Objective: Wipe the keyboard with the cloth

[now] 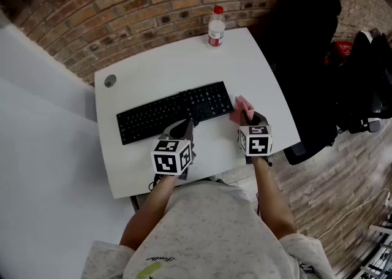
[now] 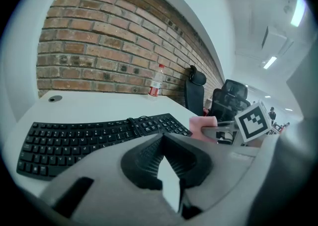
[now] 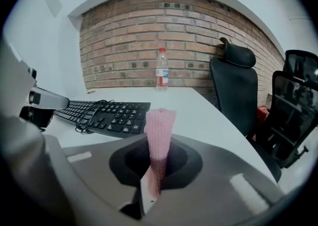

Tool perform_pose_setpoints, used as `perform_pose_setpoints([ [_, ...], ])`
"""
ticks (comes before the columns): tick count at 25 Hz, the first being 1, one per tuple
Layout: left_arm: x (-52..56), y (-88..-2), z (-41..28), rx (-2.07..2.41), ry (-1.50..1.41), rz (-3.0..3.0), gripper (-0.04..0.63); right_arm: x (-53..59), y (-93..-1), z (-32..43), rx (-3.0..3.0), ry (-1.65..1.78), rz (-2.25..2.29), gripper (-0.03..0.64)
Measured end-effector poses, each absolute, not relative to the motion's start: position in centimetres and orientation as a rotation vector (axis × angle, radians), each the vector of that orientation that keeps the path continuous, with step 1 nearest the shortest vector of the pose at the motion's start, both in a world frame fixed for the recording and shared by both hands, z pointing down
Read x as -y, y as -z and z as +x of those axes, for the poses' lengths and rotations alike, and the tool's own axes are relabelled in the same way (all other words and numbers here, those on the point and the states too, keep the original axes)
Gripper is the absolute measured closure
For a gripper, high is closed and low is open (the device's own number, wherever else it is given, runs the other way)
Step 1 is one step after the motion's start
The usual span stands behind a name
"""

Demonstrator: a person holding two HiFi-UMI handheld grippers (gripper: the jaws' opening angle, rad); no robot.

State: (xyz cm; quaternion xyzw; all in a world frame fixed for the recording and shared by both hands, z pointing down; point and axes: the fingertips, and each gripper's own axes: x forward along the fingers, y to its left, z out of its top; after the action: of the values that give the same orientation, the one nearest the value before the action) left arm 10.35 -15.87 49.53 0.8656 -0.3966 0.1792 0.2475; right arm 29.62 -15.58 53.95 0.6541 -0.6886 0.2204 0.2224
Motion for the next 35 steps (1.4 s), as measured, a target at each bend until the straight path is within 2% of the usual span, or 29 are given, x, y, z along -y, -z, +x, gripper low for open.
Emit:
perform_pose_setpoints([
  [35, 18.9, -50.0, 5.6, 1.385, -0.371, 2.151, 0.597, 24.5, -53.0, 27.5, 2.080, -0.475, 1.515, 0.594],
])
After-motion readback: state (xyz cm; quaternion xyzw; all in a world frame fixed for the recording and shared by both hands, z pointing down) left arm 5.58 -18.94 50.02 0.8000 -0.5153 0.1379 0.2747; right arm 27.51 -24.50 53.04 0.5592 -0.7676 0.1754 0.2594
